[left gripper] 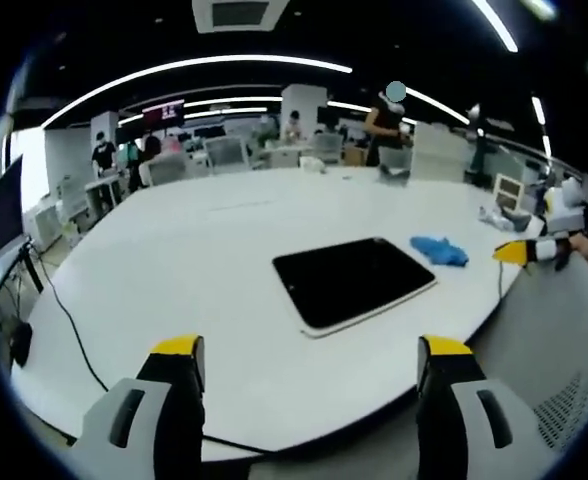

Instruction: Wipe the mirror surface with the cleaning cloth until all visible marks leave the cleaned area.

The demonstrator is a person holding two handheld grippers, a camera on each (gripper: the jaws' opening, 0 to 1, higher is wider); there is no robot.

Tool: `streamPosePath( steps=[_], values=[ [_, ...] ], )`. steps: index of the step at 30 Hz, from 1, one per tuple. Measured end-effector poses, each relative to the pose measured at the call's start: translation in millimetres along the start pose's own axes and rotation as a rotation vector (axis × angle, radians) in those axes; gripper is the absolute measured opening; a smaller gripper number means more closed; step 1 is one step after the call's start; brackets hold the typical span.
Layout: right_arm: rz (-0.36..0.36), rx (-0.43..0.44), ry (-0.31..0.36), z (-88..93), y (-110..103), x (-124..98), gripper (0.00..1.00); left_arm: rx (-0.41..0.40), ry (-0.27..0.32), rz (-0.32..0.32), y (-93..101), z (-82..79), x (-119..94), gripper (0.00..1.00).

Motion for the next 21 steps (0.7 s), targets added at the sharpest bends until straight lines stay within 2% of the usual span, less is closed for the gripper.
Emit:
streamPosePath(
  steps=[5,8,10,12,13,16,18,20,21],
  values=[
    [-0.025,0.022,-0.025,2.0,-1.6,0.1,0.93,0.004,-0.002,-0.002,-0.1,-0.4,0.4,0.88],
    [-0.034,0.021,-0.021,0.7,-2.8,-0.8,0.92,0.006,0.015,-0.007,-0.5,-2.4,0.3,0.93],
    [-0.033,0.013,-0.032,-3.4,1.5,-4.2,0.83,0.003,0.005,-0.008,-0.8,-1.3,0.3,0.93],
    [-0.026,-0.054,-0.042,-10.4,7.8,-7.7,0.75,0.007,0.005,-0.006,-0.3,-1.6,0.8,0.93],
    [-0.004,-0.075,-0.020,-18.8,11.9,-8.2,0.74,0.008,0.006,-0.006,-0.5,-1.8,0.8,0.93],
    [-0.012,-0.086,-0.014,-30.1,12.3,-9.6,0.73,0.009,0.002,-0.004,0.0,-1.5,1.1,0.93],
    [-0.015,-0.108,-0.011,-36.9,14.2,-8.0,0.68,0.013,0.011,-0.008,-0.7,-2.7,0.9,0.92],
    [-0.014,-0.143,-0.016,-42.2,17.0,-4.3,0.62,0.016,0.018,-0.014,-1.1,-3.6,0.2,0.91],
    [-0.019,-0.181,-0.042,-42.5,18.5,-1.9,0.61,0.013,0.012,-0.015,-1.3,-2.8,0.3,0.89]
  ],
)
Point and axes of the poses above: the point that each gripper's makers call its tool centre point, and the gripper's own axes: x roughly forward along the fingers, y roughly to its right, z roughly out of its underside, the point moved 4 cm from there along -x, roughly backward along the fingers, and after that the axes turned 9 degrees about z, right-handed, at the moved point
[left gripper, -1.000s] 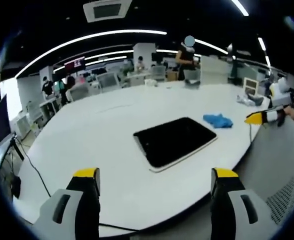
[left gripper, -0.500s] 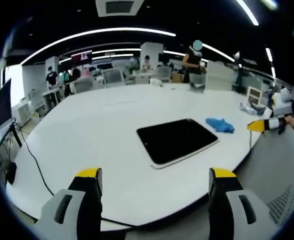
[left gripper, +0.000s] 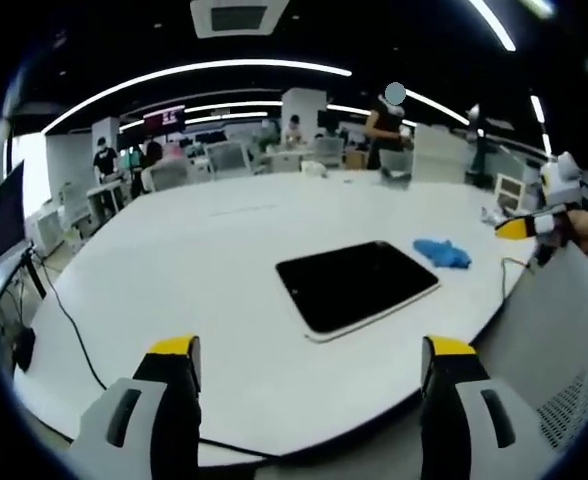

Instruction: Wipe the mirror surface with the cleaning cloth until all visible marks leave the cleaned area.

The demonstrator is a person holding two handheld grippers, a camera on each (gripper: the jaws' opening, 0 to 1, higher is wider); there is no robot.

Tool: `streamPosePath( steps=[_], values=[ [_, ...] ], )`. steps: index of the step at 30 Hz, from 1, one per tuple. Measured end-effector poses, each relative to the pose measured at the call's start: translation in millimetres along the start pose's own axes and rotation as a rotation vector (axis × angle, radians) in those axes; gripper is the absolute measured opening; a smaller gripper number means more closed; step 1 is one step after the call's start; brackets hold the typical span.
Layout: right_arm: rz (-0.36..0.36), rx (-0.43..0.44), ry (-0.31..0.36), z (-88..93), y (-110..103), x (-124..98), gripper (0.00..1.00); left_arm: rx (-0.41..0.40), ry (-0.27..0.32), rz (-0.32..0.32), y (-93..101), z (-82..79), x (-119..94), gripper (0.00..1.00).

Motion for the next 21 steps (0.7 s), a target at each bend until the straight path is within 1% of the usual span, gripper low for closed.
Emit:
streamPosePath(
  steps=[2,3,4,7,9,12,14,16,18,21],
  values=[
    [-0.004,-0.049,-0.031,0.1,2.1,4.5,0.59,-0.001,-0.006,0.000,0.1,0.8,-0.1,0.87],
    [0.007,-0.086,-0.038,-1.5,4.1,7.0,0.57,0.000,-0.004,-0.002,-0.1,0.5,-0.2,0.88],
    [0.008,-0.096,-0.035,-3.3,4.6,8.7,0.54,-0.001,-0.002,-0.001,0.1,0.3,-0.1,0.88],
    [-0.002,-0.083,-0.040,-9.0,8.6,15.3,0.49,0.001,-0.005,-0.008,-0.9,0.6,-0.3,0.88],
    [-0.004,-0.079,-0.045,-13.5,11.5,19.3,0.49,0.004,-0.001,-0.018,-2.2,0.0,-0.9,0.89],
    [0.016,-0.097,-0.049,-19.1,17.0,24.6,0.49,0.001,-0.023,-0.018,-2.2,2.7,-0.8,0.88],
    [0.010,-0.106,-0.060,-23.1,15.6,28.5,0.49,0.002,-0.028,-0.017,-2.4,3.3,-0.5,0.88],
    [0.003,-0.108,-0.074,-23.6,13.3,31.1,0.49,0.001,-0.034,-0.015,-2.4,4.0,-0.1,0.88],
    [-0.001,-0.127,-0.089,-23.1,11.4,35.9,0.49,0.000,-0.038,-0.015,-2.6,4.7,0.0,0.88],
    [-0.014,-0.150,-0.106,-20.4,9.7,46.3,0.45,-0.001,-0.038,-0.017,-3.0,4.6,-0.4,0.88]
  ],
)
Point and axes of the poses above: the point that each gripper's makers call its tool centre point, and the gripper's own axes: x roughly forward along the fingers, y roughly to its right, z roughly out of its underside, the point moved 4 cm from there along -x, roughly backward along the fingers, and after that the axes turned 9 degrees about z, right-handed, at the moved point
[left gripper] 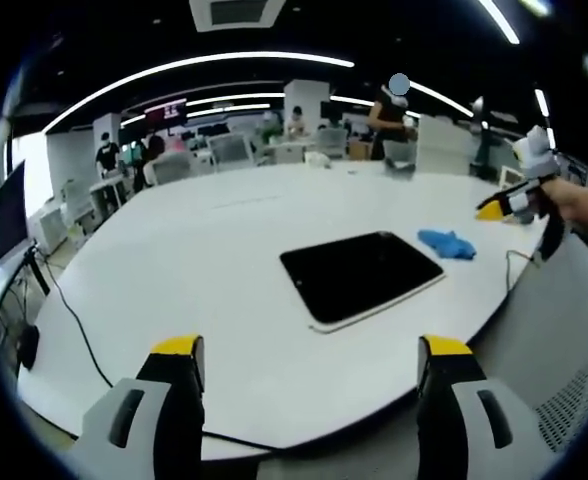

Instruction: Wipe the mirror surface with the cleaning cloth until all visible marks leave the cleaned area.

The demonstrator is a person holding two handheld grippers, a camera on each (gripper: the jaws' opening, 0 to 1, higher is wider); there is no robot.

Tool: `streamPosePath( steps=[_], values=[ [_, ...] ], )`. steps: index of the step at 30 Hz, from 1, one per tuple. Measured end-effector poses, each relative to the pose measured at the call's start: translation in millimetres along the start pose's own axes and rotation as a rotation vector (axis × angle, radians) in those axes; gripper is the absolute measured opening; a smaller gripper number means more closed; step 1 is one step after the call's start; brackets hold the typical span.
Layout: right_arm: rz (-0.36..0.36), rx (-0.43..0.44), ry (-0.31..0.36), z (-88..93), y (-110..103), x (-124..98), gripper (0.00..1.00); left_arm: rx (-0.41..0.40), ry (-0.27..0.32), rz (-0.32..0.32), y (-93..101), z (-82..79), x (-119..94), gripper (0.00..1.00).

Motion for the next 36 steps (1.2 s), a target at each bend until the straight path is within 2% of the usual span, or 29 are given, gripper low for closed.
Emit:
streamPosePath(
  steps=[11,14,17,19,21,36],
  values=[
    [0.005,-0.084,-0.093,9.8,-2.6,28.3,0.40,-0.004,0.006,0.005,-0.1,-0.3,0.3,0.88],
    [0.001,-0.086,-0.107,11.9,-1.1,33.1,0.40,-0.005,0.008,0.000,-0.7,-0.6,0.0,0.88],
    [0.015,-0.086,-0.104,12.7,4.4,39.4,0.36,-0.008,-0.009,0.005,-0.3,1.5,0.0,0.82],
    [0.008,-0.052,-0.112,12.6,6.1,43.3,0.36,-0.011,-0.011,0.009,0.1,1.9,0.1,0.80],
    [0.000,-0.036,-0.113,10.9,6.3,46.3,0.36,-0.011,-0.009,0.007,-0.2,1.6,0.0,0.80],
    [-0.011,-0.122,-0.199,20.3,-0.4,68.1,0.30,-0.016,0.000,-0.006,-1.7,1.1,0.0,0.86]
  ],
)
Point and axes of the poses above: the point that each gripper's makers call its tool centre point, and the gripper's own axes: x roughly forward along the fingers, y roughly to its right, z roughly out of its underside, the point moved 4 cm from there along -x, roughly backward along the fingers, and after that the axes turned 9 degrees about z, right-handed, at the moved point
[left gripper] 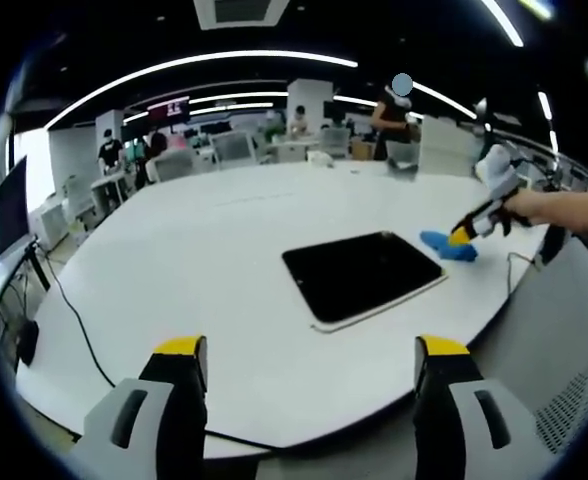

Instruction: Wipe the mirror surface with the cleaning cloth until all visible marks leave the cleaned area.

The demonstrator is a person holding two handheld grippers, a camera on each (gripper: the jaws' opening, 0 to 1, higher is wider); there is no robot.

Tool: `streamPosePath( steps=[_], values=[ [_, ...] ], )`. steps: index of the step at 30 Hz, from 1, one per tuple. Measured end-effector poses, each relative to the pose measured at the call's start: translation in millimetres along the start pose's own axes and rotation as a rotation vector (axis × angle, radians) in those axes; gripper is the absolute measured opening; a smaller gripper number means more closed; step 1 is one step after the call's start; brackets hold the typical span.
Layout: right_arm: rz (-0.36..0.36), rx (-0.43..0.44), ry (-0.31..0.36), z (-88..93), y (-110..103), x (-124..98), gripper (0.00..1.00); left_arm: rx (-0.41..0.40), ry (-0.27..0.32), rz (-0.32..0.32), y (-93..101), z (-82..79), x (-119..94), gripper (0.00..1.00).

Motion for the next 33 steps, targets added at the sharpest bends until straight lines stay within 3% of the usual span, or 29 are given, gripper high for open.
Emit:
streamPosePath(
  steps=[10,29,33],
  values=[
    [0.002,-0.049,-0.040,3.9,-0.1,7.8,0.26,-0.006,-0.016,0.004,-0.4,2.1,0.8,0.87],
    [-0.034,0.026,-0.029,3.4,0.3,10.6,0.13,0.009,-0.019,0.010,0.3,2.0,1.4,0.82],
    [-0.031,0.000,-0.039,2.3,1.1,11.5,0.09,0.018,-0.034,0.019,1.4,3.8,1.3,0.79]
  ],
)
Point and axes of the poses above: the point that each gripper's makers call its tool centre point, and the gripper's own axes: x roughly forward along the fingers, y roughly to its right, z roughly out of its underside, the point moved 4 cm from there along -x, roughly backward along the fingers, and after that the axes turned 9 degrees about z, right-handed, at the moved point
